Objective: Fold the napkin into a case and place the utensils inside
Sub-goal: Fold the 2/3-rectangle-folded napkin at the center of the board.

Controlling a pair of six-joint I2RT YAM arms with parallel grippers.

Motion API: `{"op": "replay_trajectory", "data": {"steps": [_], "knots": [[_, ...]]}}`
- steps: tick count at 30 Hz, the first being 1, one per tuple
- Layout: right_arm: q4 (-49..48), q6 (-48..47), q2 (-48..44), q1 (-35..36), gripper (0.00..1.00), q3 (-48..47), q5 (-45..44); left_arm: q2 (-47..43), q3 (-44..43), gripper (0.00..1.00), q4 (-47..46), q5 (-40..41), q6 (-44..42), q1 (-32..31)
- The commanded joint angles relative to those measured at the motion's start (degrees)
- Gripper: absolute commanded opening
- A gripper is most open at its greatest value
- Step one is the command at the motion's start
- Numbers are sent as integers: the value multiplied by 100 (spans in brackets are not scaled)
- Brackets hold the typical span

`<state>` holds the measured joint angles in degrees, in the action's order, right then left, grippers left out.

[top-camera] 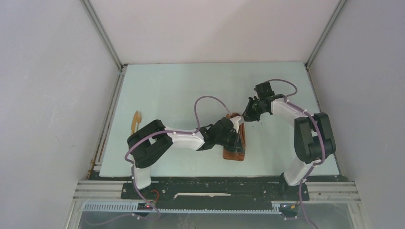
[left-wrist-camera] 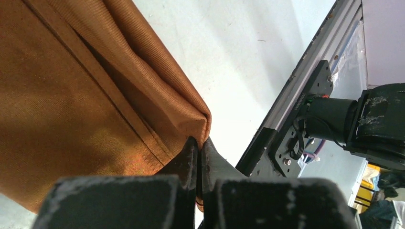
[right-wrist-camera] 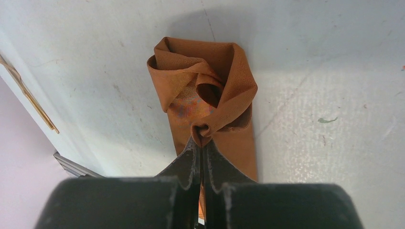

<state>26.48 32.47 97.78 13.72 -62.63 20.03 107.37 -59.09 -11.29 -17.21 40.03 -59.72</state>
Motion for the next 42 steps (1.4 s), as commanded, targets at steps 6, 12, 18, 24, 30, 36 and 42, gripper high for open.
{"op": "replay_trajectory", "data": {"steps": [6, 12, 18, 24, 30, 36, 42], "knots": [[-73, 603, 106, 328, 0, -399, -119, -504, 552, 1, -701, -278, 122, 119], [208, 1056, 228, 621, 0, -613, -661, -578, 836, 2, -1053, -324, 143, 169], [404, 1453, 452, 837, 0, -778, -726, -658, 1246, 4, -1394, -365, 145, 275], [278, 1840, 560, 946, 0, -779, -507, -816, 1606, 8, -1681, -295, 73, 286], [171, 2079, 622, 1138, 0, -838, -538, -934, 1800, 20, -1710, -209, -50, 286], [129, 2210, 683, 1207, 0, -839, -548, -1282, 2064, 44, -1690, 20, -242, 289], [169, 2241, 789, 1281, 0, -939, -568, -2098, 2260, 50, -887, 354, -729, 292]]}}
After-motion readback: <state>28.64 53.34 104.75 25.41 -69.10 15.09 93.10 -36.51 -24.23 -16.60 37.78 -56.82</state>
